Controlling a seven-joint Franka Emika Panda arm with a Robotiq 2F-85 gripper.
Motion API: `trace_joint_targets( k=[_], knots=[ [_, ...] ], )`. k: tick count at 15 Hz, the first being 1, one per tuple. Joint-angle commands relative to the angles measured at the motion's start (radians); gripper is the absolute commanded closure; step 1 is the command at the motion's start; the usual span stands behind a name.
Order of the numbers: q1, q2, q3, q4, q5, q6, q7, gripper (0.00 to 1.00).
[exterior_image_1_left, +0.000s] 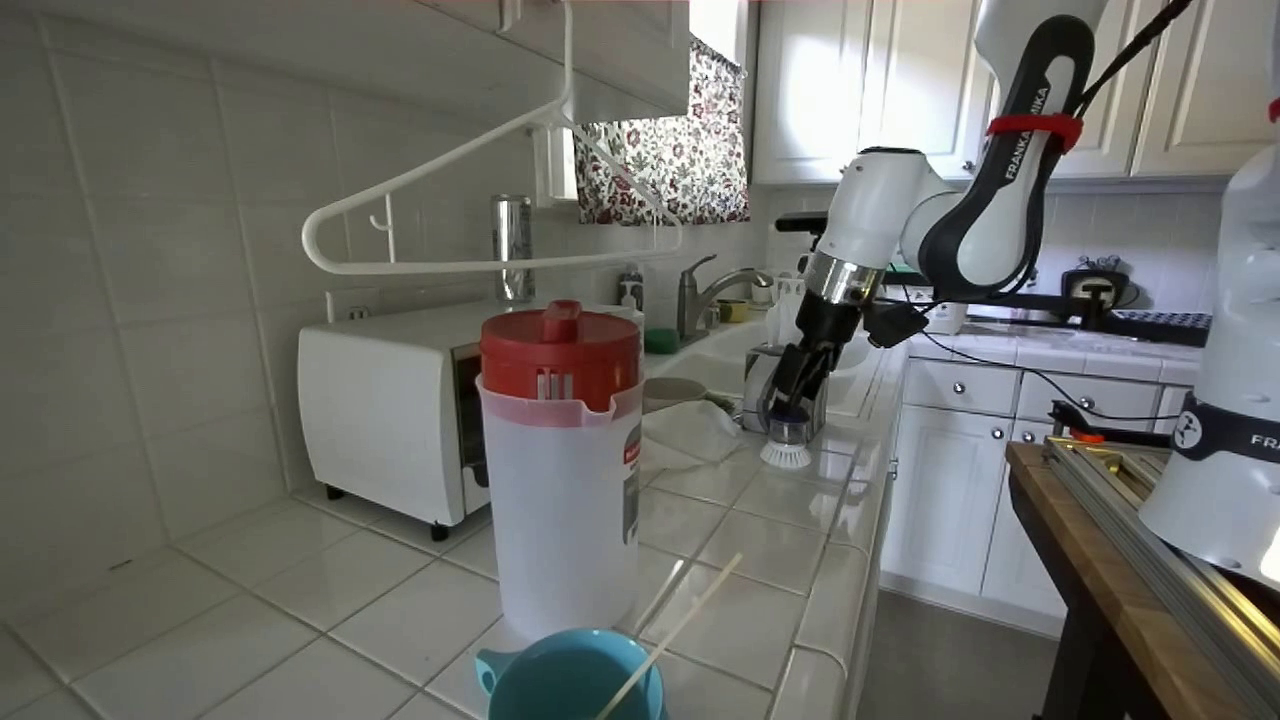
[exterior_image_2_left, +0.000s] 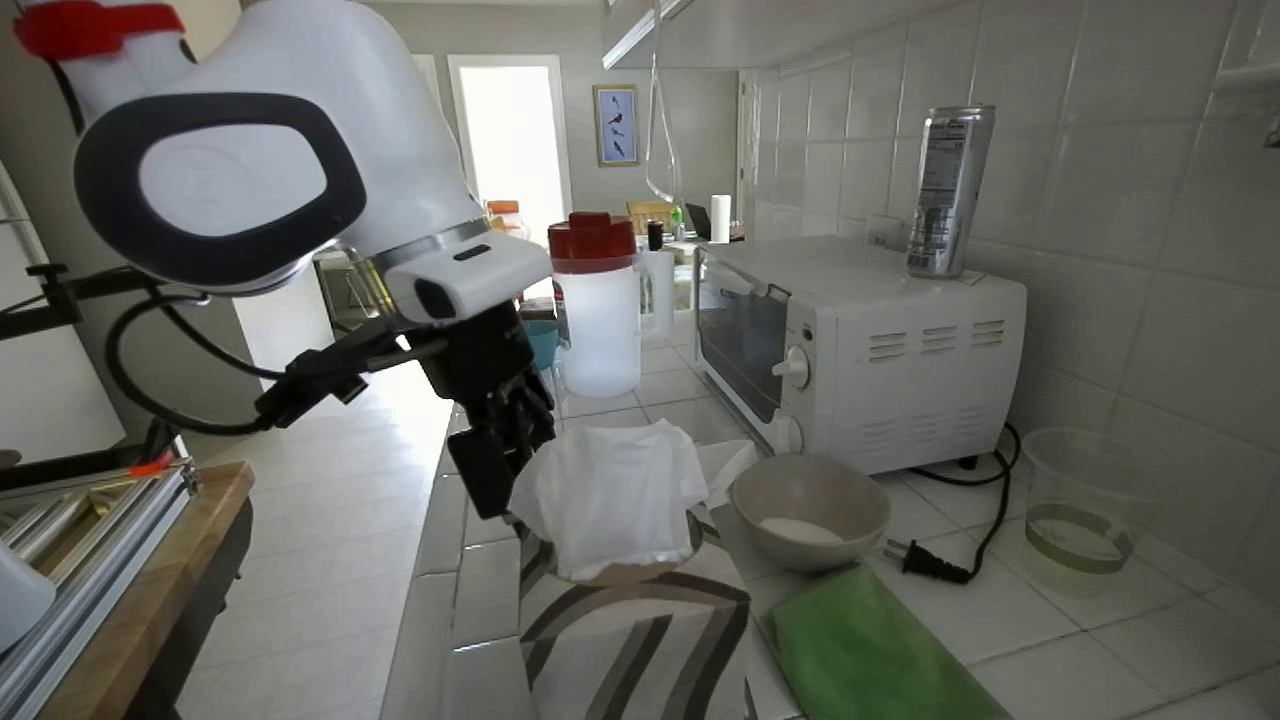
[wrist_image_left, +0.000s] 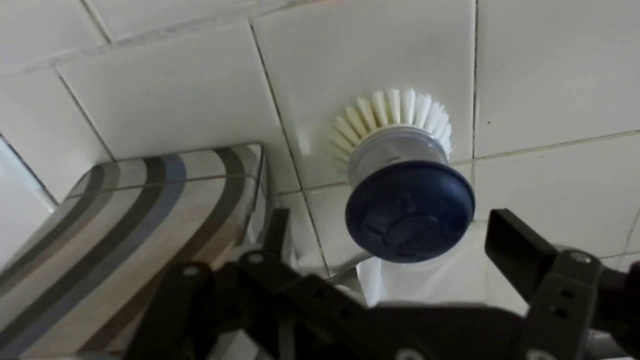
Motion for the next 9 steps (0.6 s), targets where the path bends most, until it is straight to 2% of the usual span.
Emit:
trace_joint_targets(
  k=[1, 2, 5, 7, 9],
  knots=[
    [0.025, 0.027, -0.031, 0.018, -0.029, 0.028, 0.034, 0.06],
    [0.03, 0.031, -0.036, 0.021, -0.029, 0.03, 0.035, 0.23],
    [0.045, 0.043, -0.05, 0.022, -0.023, 0.049, 0.037, 0.51],
    [0.055, 0.047, -0.059, 0.023, -0.018, 0.06, 0.036, 0.64],
    [0.065, 0.048, -0.069, 0.023, -0.017, 0.061, 0.036, 0.65]
  ],
)
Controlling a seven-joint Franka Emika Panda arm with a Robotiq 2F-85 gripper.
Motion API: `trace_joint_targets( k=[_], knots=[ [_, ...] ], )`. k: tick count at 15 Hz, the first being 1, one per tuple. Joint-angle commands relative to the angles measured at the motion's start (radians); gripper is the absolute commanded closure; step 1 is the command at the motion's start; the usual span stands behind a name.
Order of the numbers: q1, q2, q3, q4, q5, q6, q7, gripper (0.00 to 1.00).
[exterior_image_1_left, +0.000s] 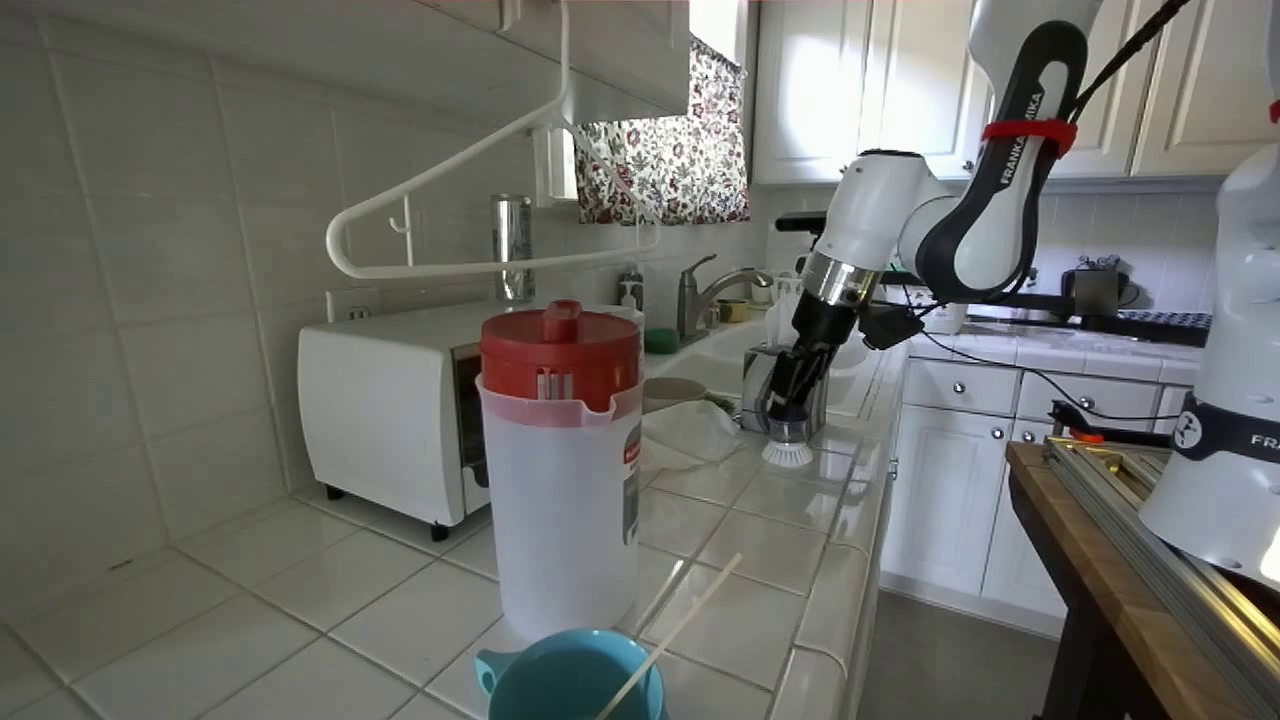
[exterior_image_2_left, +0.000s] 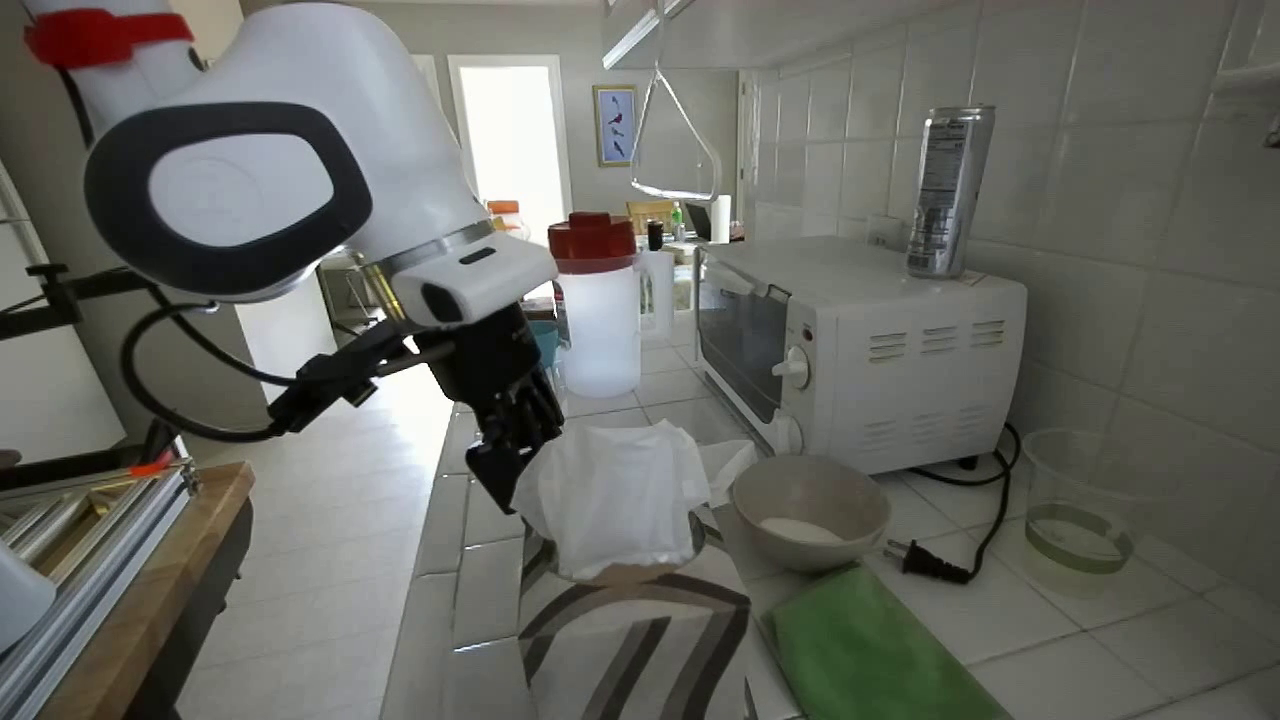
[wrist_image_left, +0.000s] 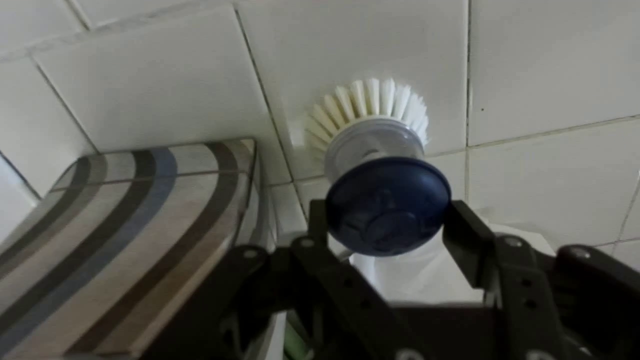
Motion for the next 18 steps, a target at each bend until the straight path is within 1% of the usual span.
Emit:
trace_joint_targets(
  k=[1, 6, 9, 15, 18],
  knots=[
    [0.03, 0.028, -0.034, 0.015, -0.017, 0.023, 0.026, 0.65],
    [0.056, 0.036, -0.047, 0.017, -0.014, 0.032, 0.026, 0.65],
    [0.083, 0.039, -0.035, 0.027, -0.01, 0.042, 0.021, 0.65],
    [0.186, 0.057, 0.018, 0.091, -0.004, 0.06, 0.008, 0.65],
    [0.226, 0.06, 0.069, 0.129, -0.003, 0.057, -0.001, 0.65]
  ],
)
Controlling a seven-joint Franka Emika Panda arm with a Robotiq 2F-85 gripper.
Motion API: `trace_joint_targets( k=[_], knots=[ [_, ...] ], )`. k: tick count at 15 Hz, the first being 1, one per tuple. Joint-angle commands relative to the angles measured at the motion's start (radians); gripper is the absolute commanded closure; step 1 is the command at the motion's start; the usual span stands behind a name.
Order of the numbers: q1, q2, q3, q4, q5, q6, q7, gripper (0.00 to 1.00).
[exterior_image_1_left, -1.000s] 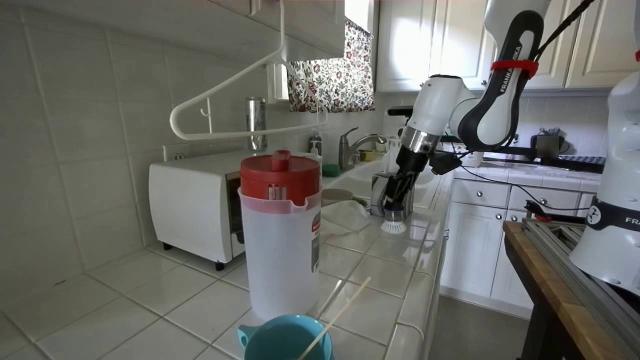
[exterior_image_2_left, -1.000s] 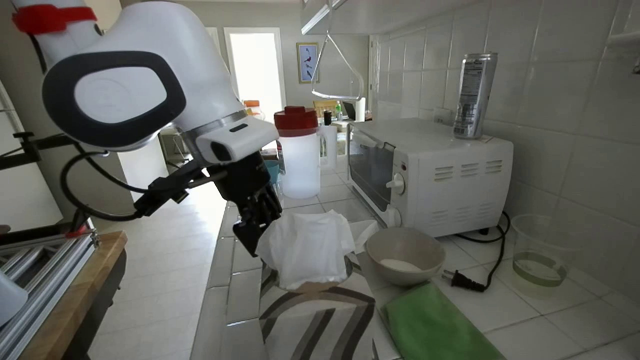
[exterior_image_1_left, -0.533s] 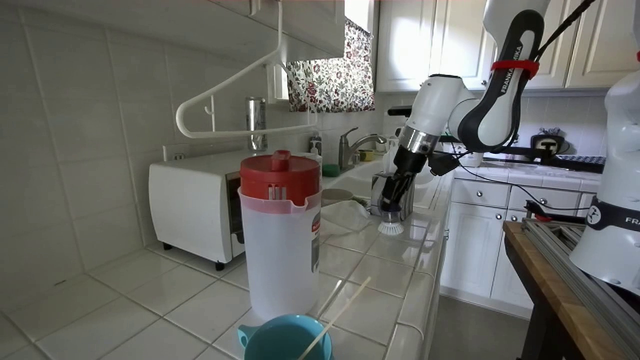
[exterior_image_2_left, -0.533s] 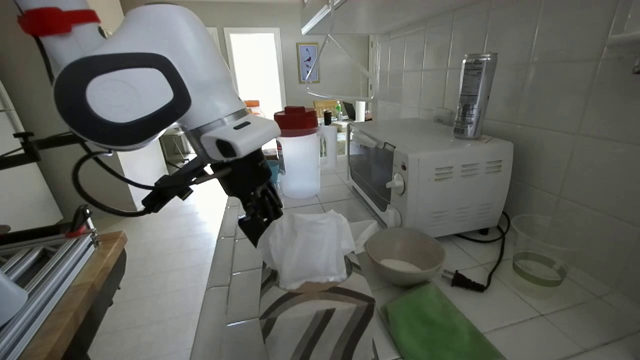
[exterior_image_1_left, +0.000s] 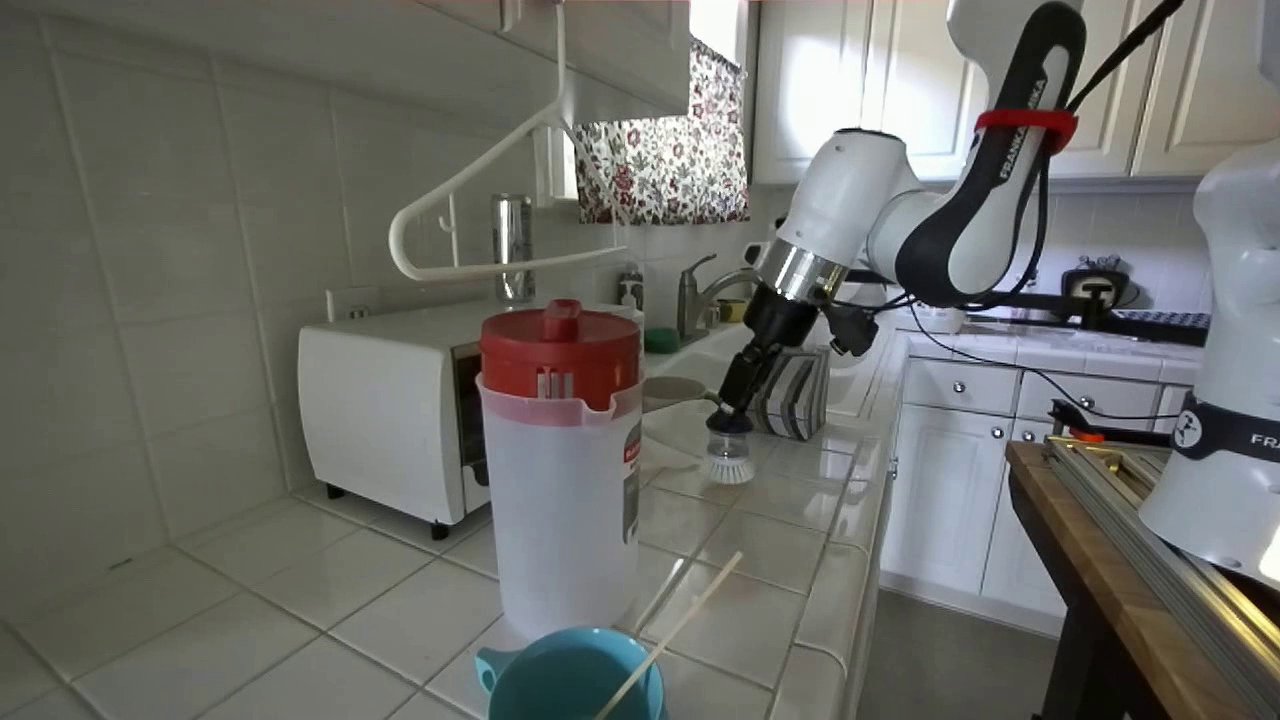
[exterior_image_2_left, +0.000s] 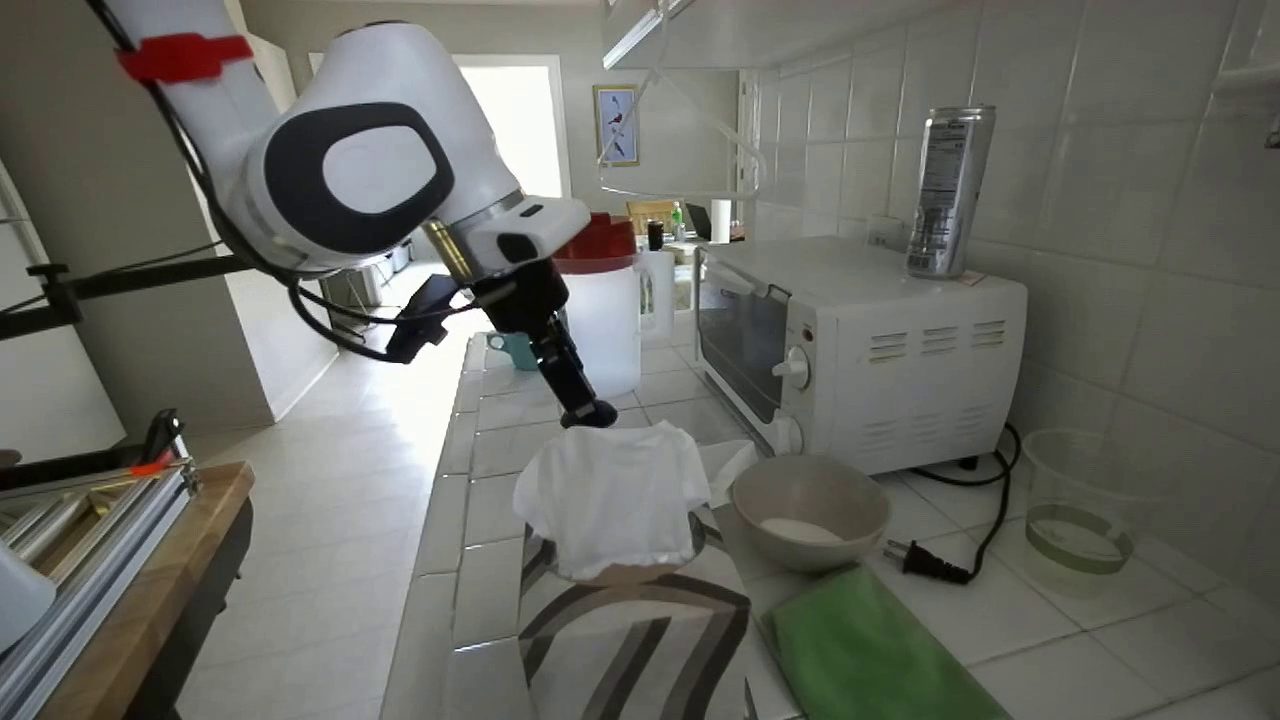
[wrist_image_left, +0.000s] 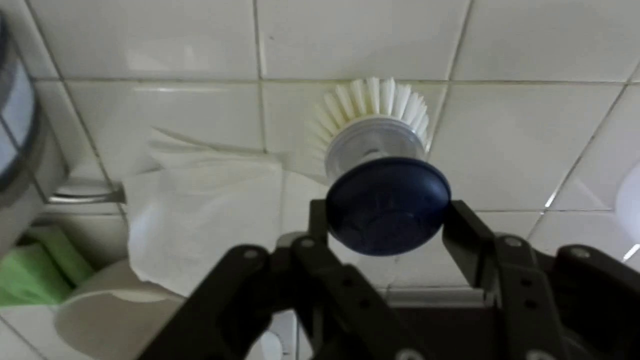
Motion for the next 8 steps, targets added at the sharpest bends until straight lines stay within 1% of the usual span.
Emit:
trace_joint_targets(
  k=[1, 4, 8],
  knots=[
    [0.032, 0.019, 0.045, 0.045, -0.004, 0.017, -0.008, 0.65],
    [0.068, 0.023, 0.09, 0.077, -0.013, 0.016, -0.018, 0.65],
    [0.103, 0.063, 0.105, 0.118, -0.025, 0.019, -0.035, 0.65]
  ],
)
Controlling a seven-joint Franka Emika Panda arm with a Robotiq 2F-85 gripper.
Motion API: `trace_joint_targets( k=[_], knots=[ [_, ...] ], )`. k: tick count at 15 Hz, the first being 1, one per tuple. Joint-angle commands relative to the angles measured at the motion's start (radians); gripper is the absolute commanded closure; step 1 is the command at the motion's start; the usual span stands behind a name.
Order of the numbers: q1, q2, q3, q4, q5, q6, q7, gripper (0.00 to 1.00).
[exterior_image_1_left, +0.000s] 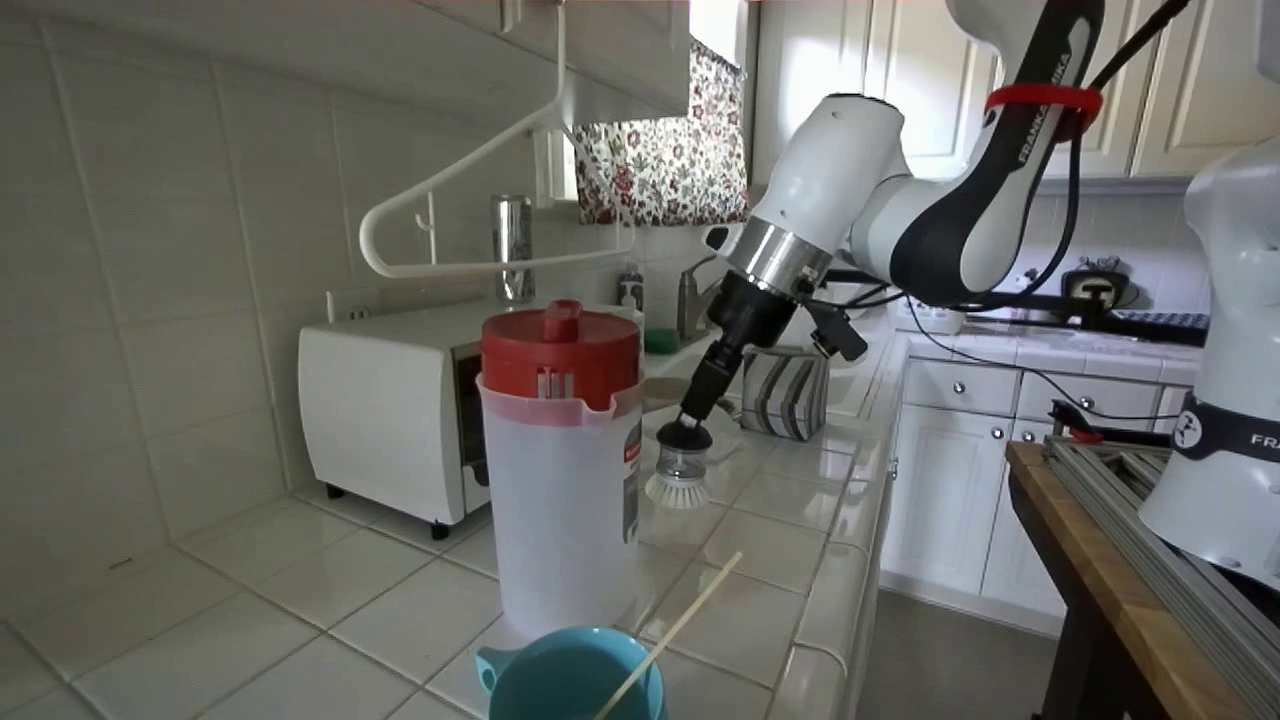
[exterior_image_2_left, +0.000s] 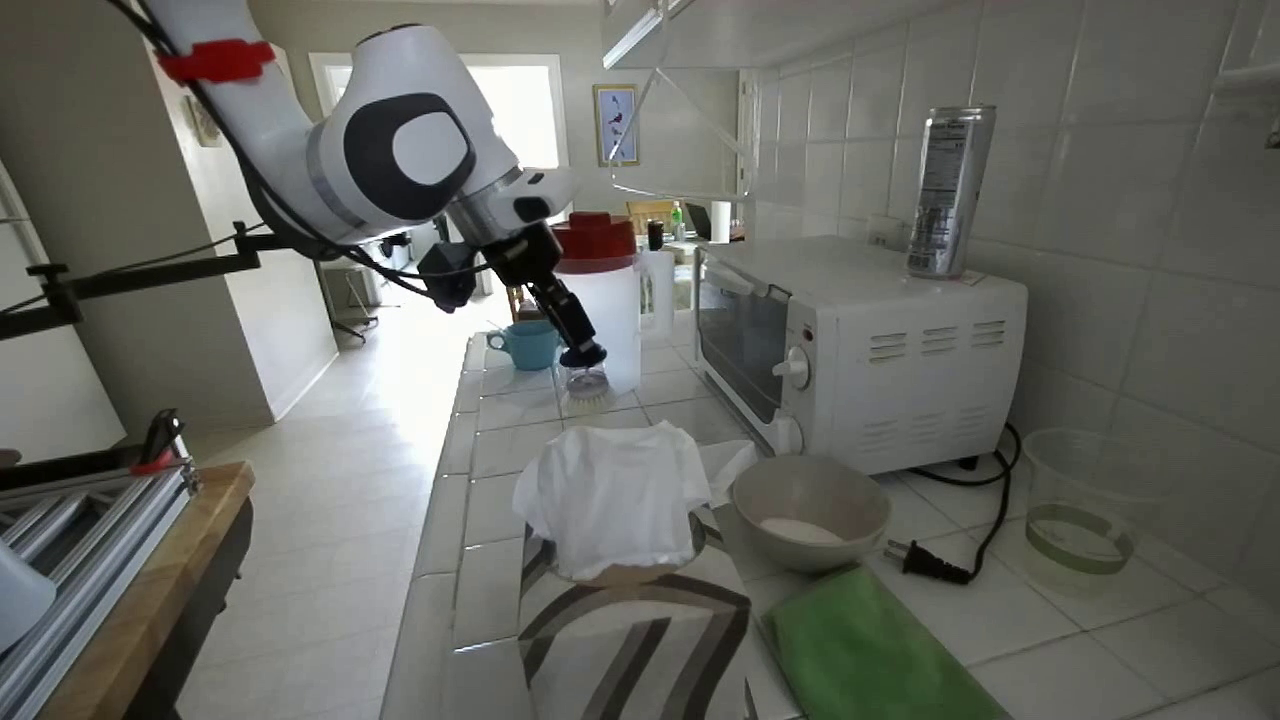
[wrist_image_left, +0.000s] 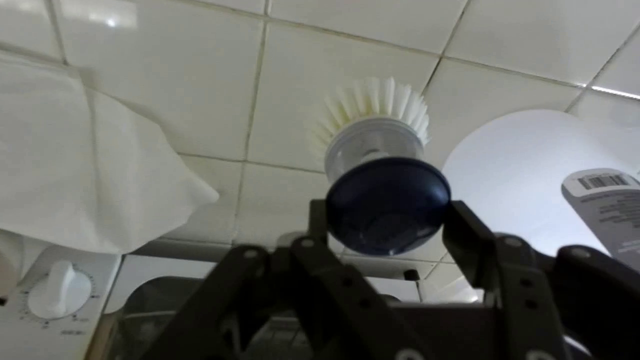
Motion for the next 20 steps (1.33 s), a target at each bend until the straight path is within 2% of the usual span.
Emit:
trace_joint_targets(
  k=[1, 7, 17, 20],
  knots=[
    [0.016, 0.06, -0.007, 0.042, -0.029, 0.022, -0.036, 0.65],
    [0.043, 0.151, -0.026, 0.065, -0.057, 0.039, -0.078, 0.65],
    [0.031, 0.162, -0.039, 0.056, -0.055, 0.034, -0.111, 0.65],
    [0.03, 0.171, -0.02, 0.068, -0.055, 0.031, -0.114, 0.65]
  ],
)
